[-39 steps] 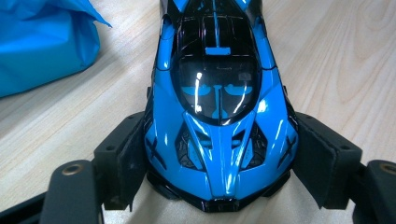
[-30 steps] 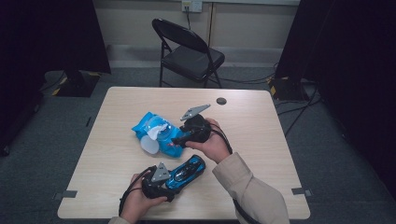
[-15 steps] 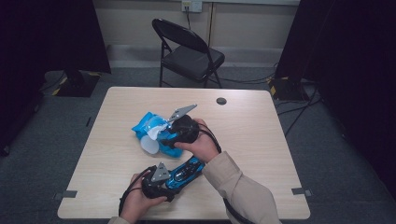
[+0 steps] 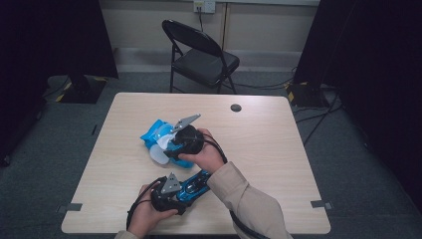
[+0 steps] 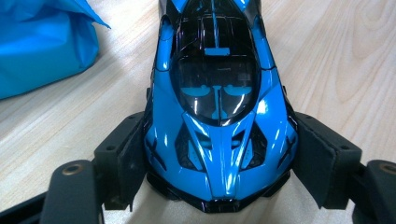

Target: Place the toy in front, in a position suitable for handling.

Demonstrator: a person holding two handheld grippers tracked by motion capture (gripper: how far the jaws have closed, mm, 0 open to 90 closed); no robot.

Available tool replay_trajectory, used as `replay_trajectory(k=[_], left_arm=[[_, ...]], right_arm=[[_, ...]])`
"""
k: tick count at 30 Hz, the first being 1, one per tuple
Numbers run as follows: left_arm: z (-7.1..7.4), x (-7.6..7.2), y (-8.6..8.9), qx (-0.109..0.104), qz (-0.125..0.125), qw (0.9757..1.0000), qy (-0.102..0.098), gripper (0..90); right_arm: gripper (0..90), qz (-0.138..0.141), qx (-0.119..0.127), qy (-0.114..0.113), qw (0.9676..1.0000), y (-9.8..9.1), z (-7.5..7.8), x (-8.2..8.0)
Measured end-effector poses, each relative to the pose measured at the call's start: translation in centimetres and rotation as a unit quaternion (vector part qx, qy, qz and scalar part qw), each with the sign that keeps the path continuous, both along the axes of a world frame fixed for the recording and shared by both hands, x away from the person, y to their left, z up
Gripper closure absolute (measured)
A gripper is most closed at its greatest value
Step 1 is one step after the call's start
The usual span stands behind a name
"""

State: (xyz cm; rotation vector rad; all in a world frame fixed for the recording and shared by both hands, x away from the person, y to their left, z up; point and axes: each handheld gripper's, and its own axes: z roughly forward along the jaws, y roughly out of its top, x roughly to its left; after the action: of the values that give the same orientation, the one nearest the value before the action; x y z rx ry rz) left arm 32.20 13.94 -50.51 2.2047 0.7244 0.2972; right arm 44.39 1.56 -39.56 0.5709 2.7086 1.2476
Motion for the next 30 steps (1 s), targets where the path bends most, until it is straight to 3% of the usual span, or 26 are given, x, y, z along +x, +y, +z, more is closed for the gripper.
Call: replay_trajectory(k=[18, 22, 26, 30], left_arm=[[0.0, 0.1, 0.0, -0.003, -0.004, 1.0000, 0.003, 25.1], [0.0, 0.2, 0.1, -0.004, -0.006, 1.0000, 0.003, 25.2], [0.0, 0.2, 0.1, -0.004, -0.007, 1.0000, 0.004, 25.2], [0.0, 0.2, 0.1, -0.004, -0.007, 1.0000, 0.005, 25.2]], right_arm=[[52.4, 0.004, -0.032, -0.011, 0.9994, 3.0, -2.4, 1.5], [57.5, -0.008, -0.040, -0.016, 0.9990, 3.5, -2.6, 1.9], [68.3, -0.025, -0.045, -0.022, 0.9984, 3.8, -2.7, 2.4], [79.4, -0.031, -0.046, -0.014, 0.9984, 3.9, -2.8, 2.9]])
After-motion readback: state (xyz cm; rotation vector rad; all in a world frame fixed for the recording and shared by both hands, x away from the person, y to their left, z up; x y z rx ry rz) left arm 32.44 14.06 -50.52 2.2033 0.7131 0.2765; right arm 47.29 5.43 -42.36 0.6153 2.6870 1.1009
